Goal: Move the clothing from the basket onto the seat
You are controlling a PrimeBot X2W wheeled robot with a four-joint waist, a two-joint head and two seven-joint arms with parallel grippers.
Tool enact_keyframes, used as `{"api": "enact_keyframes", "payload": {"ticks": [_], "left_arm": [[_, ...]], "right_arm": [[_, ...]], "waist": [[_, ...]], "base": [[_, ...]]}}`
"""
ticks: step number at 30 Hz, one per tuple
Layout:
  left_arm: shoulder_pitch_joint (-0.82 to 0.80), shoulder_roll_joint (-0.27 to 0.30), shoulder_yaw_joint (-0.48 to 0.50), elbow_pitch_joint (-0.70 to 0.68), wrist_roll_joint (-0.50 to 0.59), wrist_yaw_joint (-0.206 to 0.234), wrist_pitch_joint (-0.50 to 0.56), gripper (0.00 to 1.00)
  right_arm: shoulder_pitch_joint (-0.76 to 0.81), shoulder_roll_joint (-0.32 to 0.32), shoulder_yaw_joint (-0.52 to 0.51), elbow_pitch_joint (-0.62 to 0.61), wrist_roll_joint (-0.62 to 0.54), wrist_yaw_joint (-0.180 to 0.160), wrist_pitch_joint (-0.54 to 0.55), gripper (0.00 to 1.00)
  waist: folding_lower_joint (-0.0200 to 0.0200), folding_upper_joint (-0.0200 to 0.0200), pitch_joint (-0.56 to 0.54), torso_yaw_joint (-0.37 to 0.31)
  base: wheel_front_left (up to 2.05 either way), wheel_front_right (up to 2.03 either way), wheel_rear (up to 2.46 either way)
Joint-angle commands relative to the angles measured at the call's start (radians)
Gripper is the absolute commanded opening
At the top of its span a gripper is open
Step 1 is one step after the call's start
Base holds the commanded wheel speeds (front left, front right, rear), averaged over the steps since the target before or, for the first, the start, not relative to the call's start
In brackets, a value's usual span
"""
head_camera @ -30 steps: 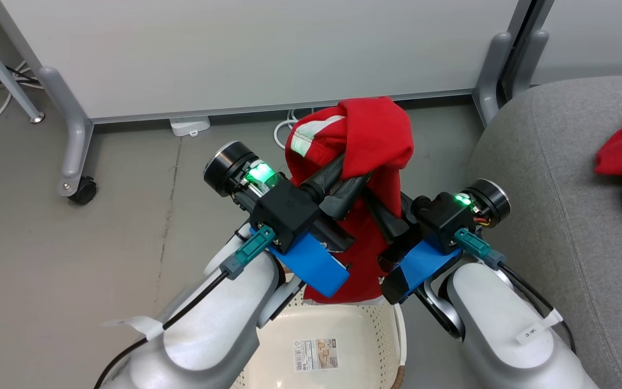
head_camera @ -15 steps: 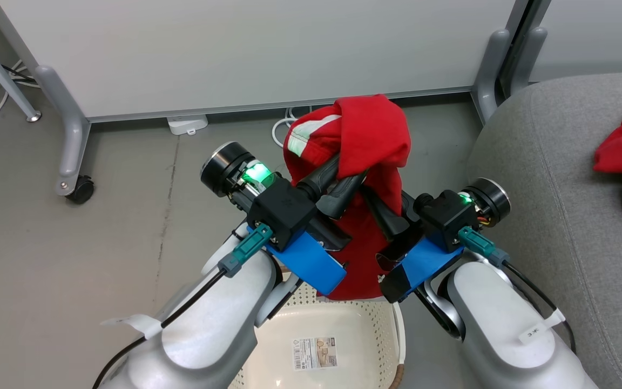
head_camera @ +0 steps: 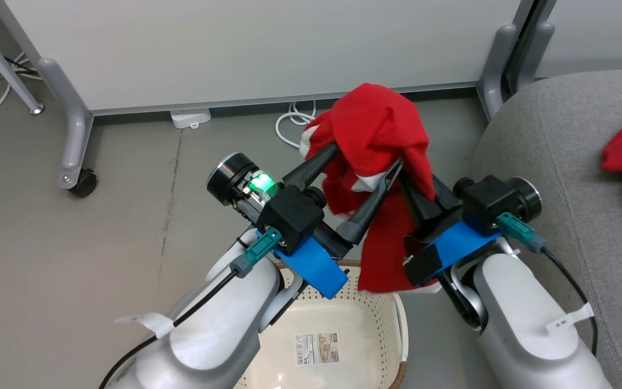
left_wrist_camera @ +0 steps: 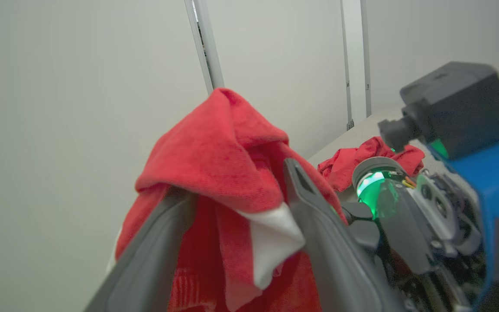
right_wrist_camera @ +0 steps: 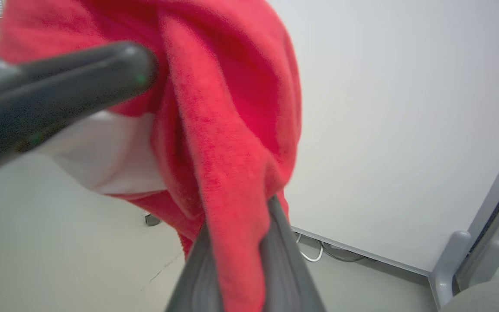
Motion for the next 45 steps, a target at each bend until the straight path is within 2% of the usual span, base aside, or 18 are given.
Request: {"api": "enact_keyframes", "payload": {"ticks": [1,10,20,29,40,45], "left_arm": [[0.006,-0.004,-0.005,0.001,0.005,0.001,-0.003,1.00],[0.035,0.001,-0.030,0.003,0.011,0.002,-0.003,1.00],[0.060,0.053,-0.039,0.006,0.021,0.007,-0.003,1.00],[0.043,0.071,-0.050,-0.006,0.030,0.012,-0.003,1.00],[0.043,0.080,-0.066,-0.012,0.035,0.014,-0.003,1.00],[0.035,0.083,-0.053,-0.021,0.034,0.023,-0.003,1.00]], "right_arm": [[0.018,-0.003,-0.024,0.001,0.002,0.000,0.000,0.00],[0.066,-0.018,-0.147,-0.034,-0.011,0.000,-0.001,0.00],[0.104,-0.018,-0.260,-0.122,-0.018,0.000,0.000,0.00],[0.174,-0.009,-0.370,-0.206,-0.021,0.000,0.000,0.00],[0.253,0.006,-0.441,-0.264,-0.019,0.000,-0.001,0.00],[0.232,0.014,-0.450,-0.310,-0.014,0.000,-0.001,0.00]], "waist": [[0.0000,-0.0001,0.005,0.001],[0.0000,-0.0001,0.028,-0.041],[0.0000,-0.0001,0.080,-0.207],[0.0000,-0.0001,0.119,-0.312],[0.0000,-0.0001,0.132,-0.366],[0.0000,-0.0001,0.135,-0.369]], "base": [[0.00,0.00,0.00],[0.00,0.00,0.00],[0.00,0.00,0.00],[0.00,0.00,0.00],[0.00,0.00,0.00],[0.00,0.00,0.00]]}}
